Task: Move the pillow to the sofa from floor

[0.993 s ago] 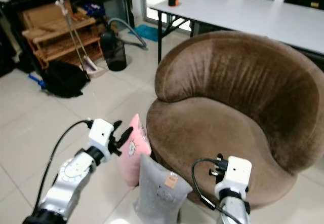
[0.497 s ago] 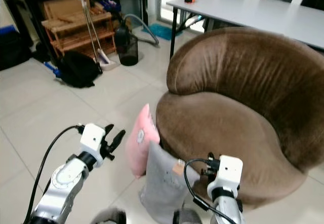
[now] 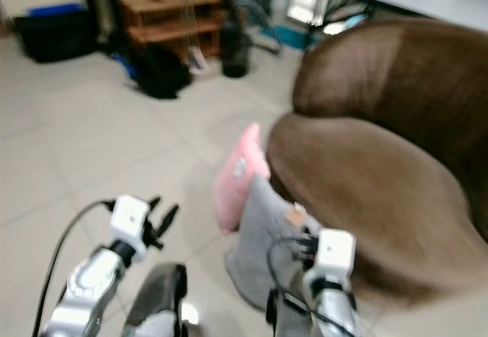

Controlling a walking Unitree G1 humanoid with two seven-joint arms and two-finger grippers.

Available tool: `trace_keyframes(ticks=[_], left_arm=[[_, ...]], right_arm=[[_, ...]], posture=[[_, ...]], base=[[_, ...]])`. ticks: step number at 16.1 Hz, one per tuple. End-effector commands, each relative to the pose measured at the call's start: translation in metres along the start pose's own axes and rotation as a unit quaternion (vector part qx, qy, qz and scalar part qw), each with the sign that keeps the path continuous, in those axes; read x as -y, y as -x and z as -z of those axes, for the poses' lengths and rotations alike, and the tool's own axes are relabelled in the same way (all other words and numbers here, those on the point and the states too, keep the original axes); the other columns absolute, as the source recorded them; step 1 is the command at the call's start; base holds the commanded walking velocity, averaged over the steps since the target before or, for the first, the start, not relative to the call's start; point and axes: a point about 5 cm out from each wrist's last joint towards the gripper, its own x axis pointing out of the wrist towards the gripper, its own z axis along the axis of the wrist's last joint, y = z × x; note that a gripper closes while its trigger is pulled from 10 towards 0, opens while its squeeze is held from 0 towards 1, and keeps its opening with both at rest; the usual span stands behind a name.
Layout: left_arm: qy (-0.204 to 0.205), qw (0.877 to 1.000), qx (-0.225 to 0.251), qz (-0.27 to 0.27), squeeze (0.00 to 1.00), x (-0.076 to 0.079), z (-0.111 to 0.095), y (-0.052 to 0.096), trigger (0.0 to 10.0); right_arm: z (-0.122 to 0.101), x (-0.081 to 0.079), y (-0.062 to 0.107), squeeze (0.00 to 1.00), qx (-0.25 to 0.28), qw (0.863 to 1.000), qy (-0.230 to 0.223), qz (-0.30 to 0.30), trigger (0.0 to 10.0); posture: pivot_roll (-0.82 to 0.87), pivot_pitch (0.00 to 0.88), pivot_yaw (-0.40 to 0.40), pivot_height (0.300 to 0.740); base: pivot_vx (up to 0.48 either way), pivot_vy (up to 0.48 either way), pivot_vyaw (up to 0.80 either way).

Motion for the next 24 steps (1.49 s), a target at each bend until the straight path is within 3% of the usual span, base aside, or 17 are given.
trace_keyframes(ticks=[1,4,6,7,8,24], left_arm=[[-0.003,1.0,0.019,0.008,0.0,0.004,-0.009,-0.004,10.0],[-0.003,1.0,0.015,0.005,0.0,0.002,-0.009,-0.005,10.0],[-0.013,1.0,0.016,0.002,0.0,-0.001,-0.012,-0.008,10.0],[-0.013,1.0,0.017,-0.001,0.0,-0.003,-0.013,-0.01,10.0],[-0.013,1.0,0.018,-0.002,0.0,-0.004,-0.014,-0.011,10.0],[-0.021,1.0,0.017,0.013,0.0,-0.005,-0.017,-0.013,10.0]], right_arm=[[-0.003,0.004,-0.001,1.0,0.007,1.0,0.001,-0.002,10.0],[-0.007,0.002,-0.006,1.0,0.018,1.0,-0.006,-0.014,10.0],[-0.005,0.0,-0.01,1.0,0.002,1.0,0.018,-0.01,10.0],[-0.003,0.0,-0.011,0.32,-0.005,1.0,0.029,-0.007,10.0],[-0.002,0.0,-0.012,0.0,-0.009,0.999,0.031,-0.007,10.0],[0.004,0.001,-0.017,0.0,-0.025,0.999,0.028,0.02,10.0]], posture=[[0.02,0.035,-0.02,0.58],[0.02,0.041,-0.027,0.58],[0.03,0.051,-0.032,0.58],[0.03,0.056,-0.033,0.58],[0.03,0.056,-0.033,0.58],[0.05,0.068,-0.021,0.58]], base=[[0.0,0.0,0.0],[0.0,0.0,0.0],[0.0,0.0,0.0],[0.0,0.0,0.0],[0.0,0.0,0.0],[0.253,0.0,0.0]])
